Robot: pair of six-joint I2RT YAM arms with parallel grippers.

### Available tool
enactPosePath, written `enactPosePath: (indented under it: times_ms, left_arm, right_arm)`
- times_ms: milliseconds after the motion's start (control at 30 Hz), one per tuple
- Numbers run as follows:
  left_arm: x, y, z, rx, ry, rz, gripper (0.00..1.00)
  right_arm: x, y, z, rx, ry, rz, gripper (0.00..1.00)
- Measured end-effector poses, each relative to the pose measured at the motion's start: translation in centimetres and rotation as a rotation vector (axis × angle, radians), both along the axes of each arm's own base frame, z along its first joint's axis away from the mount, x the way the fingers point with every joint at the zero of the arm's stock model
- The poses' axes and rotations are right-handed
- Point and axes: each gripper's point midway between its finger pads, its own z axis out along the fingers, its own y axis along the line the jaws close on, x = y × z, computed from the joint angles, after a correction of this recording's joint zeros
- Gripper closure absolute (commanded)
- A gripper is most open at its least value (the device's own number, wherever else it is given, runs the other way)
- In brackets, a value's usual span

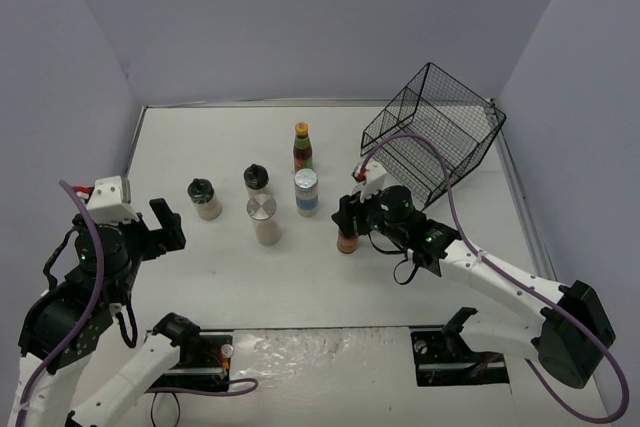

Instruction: Organize the condiment bottles

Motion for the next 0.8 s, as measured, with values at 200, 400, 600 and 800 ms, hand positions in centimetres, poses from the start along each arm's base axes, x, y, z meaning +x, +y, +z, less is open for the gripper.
enactPosePath:
  times_ms: [200, 400, 600, 800]
  left_arm:
    - [0.0, 0.0, -0.1, 0.001, 0.002, 0.0, 0.03]
    - [0.0, 0.0, -0.1, 0.001, 0.002, 0.0, 0.03]
    - [0.0, 0.0, -0.1, 0.001, 0.002, 0.0, 0.03]
    - [0.0, 0.0, -0.1, 0.001, 0.002, 0.0, 0.03]
  right_arm:
    - [0.1, 0.2, -1.4, -0.016, 0.013, 0.005, 0.55]
    - [0.5, 0.2, -1.7, -0.022, -0.006, -0.004, 0.85]
    - [0.3, 0.2, -1.7, -0.035, -0.012, 0.005, 1.0]
    - [0.1, 0.5, 1.3, -0.078, 0.01, 0.026, 1.0]
